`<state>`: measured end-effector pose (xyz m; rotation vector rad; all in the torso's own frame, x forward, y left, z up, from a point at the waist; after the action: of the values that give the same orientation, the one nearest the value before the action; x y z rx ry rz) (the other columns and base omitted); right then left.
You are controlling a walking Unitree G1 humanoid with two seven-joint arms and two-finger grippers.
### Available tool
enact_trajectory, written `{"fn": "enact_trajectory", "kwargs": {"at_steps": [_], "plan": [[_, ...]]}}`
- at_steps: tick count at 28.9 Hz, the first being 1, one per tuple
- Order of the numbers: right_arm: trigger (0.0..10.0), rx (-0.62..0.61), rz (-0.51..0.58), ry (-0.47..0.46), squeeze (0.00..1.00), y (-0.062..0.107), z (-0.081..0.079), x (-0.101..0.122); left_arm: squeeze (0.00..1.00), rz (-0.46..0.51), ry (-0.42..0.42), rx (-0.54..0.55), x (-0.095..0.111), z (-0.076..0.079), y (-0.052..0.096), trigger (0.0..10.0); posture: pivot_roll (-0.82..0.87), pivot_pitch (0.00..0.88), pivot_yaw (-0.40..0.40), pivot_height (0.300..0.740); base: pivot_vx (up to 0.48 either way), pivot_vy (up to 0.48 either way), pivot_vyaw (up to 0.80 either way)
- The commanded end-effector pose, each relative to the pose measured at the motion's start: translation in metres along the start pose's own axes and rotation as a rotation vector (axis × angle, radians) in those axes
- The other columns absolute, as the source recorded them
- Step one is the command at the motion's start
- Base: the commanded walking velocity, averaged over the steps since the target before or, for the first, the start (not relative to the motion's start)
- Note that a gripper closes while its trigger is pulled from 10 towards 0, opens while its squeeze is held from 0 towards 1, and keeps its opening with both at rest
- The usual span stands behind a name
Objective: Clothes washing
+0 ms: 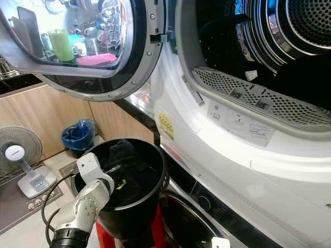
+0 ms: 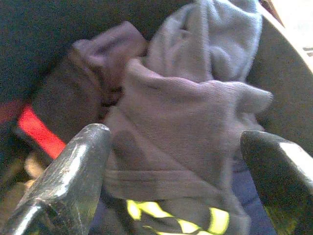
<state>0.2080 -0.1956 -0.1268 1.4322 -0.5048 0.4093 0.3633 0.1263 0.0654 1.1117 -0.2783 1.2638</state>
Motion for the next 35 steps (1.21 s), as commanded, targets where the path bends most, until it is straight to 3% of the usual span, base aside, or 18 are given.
{"fn": "enact_trajectory", "kwargs": {"at_steps": [1, 7, 12, 23, 35], "plan": [[10.0, -0.002, -0.012, 0.025, 0.0, 0.0, 0.002, -0.003, 0.0, -0.025, 0.037, -0.039, -0.003, 0.013, -0.001, 10.0, 0.05, 0.0, -0.02, 0.74, 0.0, 0.0, 0.0], [10.0, -0.003, -0.008, 0.028, 0.0, 0.0, 0.002, -0.001, 0.0, -0.06, 0.06, -0.078, -0.008, 0.022, -0.003, 10.0, 0.05, 0.0, -0.023, 0.74, 0.0, 0.0, 0.0], [10.0, -0.004, -0.005, 0.03, 0.0, 0.0, 0.003, 0.0, 0.0, -0.125, 0.009, -0.124, -0.019, 0.031, -0.003, 10.0, 0.04, 0.0, -0.026, 0.74, 0.0, 0.0, 0.0], [10.0, -0.001, -0.003, 0.03, 0.0, 0.0, 0.004, 0.0, 0.0, -0.19, -0.065, -0.094, -0.037, 0.019, 0.001, 10.0, 0.04, 0.0, -0.025, 0.74, 0.0, 0.0, 0.0], [10.0, 0.01, 0.002, 0.037, 0.0, -0.001, 0.0, 0.003, 0.0, -0.215, -0.108, 0.029, -0.051, -0.008, 0.01, 10.0, 0.05, 0.0, -0.022, 0.74, 0.0, 0.0, 0.0]]}}
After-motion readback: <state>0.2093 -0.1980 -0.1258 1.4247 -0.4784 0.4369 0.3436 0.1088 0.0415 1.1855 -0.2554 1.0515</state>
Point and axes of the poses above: a point about 5 cm out from each wrist's last joint towards the gripper, its own y axis pointing back from the gripper into the wrist, its own x axis along the axis of the wrist's last joint, z = x × y, the point moved 5 cm from there along -y, pointing out of the wrist towards the gripper, and after that the axes turned 2 degrees about y, right-handed, at the moved point
